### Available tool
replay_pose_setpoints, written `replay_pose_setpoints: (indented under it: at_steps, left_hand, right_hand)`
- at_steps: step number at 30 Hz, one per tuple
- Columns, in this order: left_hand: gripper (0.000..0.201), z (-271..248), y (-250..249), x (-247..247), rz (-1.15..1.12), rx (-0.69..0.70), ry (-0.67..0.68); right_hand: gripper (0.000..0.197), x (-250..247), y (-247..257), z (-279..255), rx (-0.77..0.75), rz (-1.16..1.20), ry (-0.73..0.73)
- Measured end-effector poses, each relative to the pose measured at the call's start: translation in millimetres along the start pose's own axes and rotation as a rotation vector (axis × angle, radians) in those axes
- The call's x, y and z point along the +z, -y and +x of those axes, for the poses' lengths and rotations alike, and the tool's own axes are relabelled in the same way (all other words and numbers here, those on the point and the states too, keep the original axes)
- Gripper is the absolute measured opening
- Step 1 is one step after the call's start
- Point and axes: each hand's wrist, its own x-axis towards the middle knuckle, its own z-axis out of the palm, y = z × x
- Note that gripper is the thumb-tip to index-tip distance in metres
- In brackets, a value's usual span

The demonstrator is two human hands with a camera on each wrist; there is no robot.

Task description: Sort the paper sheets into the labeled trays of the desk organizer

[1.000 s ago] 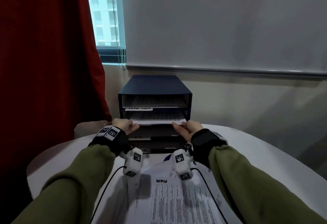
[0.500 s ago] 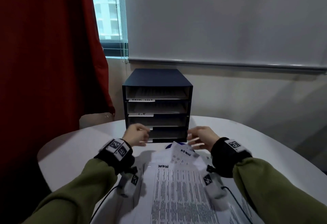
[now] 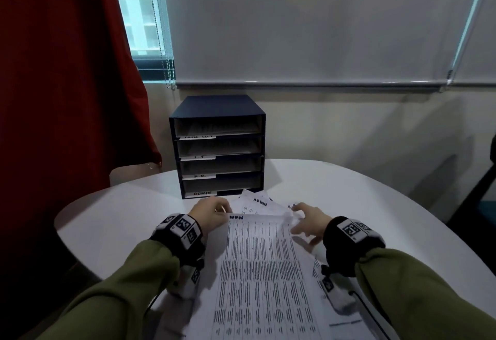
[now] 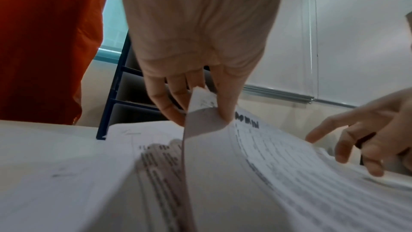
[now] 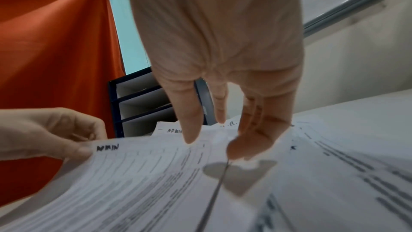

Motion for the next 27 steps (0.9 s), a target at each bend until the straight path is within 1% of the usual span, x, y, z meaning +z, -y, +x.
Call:
replay_pose_setpoints:
  at_steps: [1, 4, 6, 8, 10, 11, 12, 13, 14, 16, 18, 20, 21, 24, 27]
  left_hand:
    - [0.015, -1, -3, -1, -0.031, 0.034, -0.006]
    - [0.010, 1, -16, 0, -0.058, 0.101, -0.038]
    - [0.009, 5, -25, 3, -0.025, 0.117, -0.046]
    - [0.010, 10, -30, 7, -0.032, 0.098, -0.036]
    - [0.010, 18, -33, 12, -0.065, 0.065, -0.081]
    - [0.014, 23, -32, 15, -0.082, 0.025, -0.131]
    - [0.019, 29, -30, 19, -0.105, -0.045, -0.185]
    - [0.025, 36, -27, 22, -0.127, -0.139, -0.222]
    - [0.028, 43, -23, 26, -0.144, -0.237, -0.223]
    - [0.029, 52, -17, 31, -0.184, -0.381, -0.134]
    - [0.036, 56, -14, 34, -0.260, -0.434, -0.036]
    - [0.042, 58, -11, 35, -0.351, -0.431, -0.004]
    - [0.041, 58, -9, 34, -0.382, -0.424, -0.008]
    - [0.029, 56, -3, 30, -0.400, -0.375, -0.034]
    - [0.017, 48, 3, 22, -0.484, -0.270, -0.008]
  right_hand:
    - [0.051, -1, 0, -1, -0.019, -0.057, -0.030]
    - [0.016, -2, -5, -1, -0.046, -0.143, -0.071]
    - [0.012, -2, -9, -2, -0.063, -0.109, -0.086]
    - [0.011, -3, -13, -4, -0.068, -0.046, -0.106]
    - [0.014, -4, -15, -5, -0.074, -0.018, -0.111]
    - [0.016, -5, -16, -6, -0.075, -0.018, -0.100]
    - [0.018, -4, -17, -6, -0.073, -0.020, -0.083]
    - [0.019, -3, -18, -6, -0.063, -0.021, -0.065]
    - [0.021, -2, -19, -6, -0.056, -0.018, -0.050]
    - [0.023, -1, -21, -5, -0.038, -0.002, -0.025]
    - [0.024, 0, -22, -5, -0.028, 0.002, 0.003]
    - [0.025, 2, -22, -6, -0.020, 0.013, 0.002]
    - [0.025, 2, -21, -7, -0.017, 0.015, -0.003]
    - [0.020, 1, -22, -9, -0.007, 0.043, 0.014]
    - [0.019, -4, -25, -8, 0.002, 0.084, 0.036]
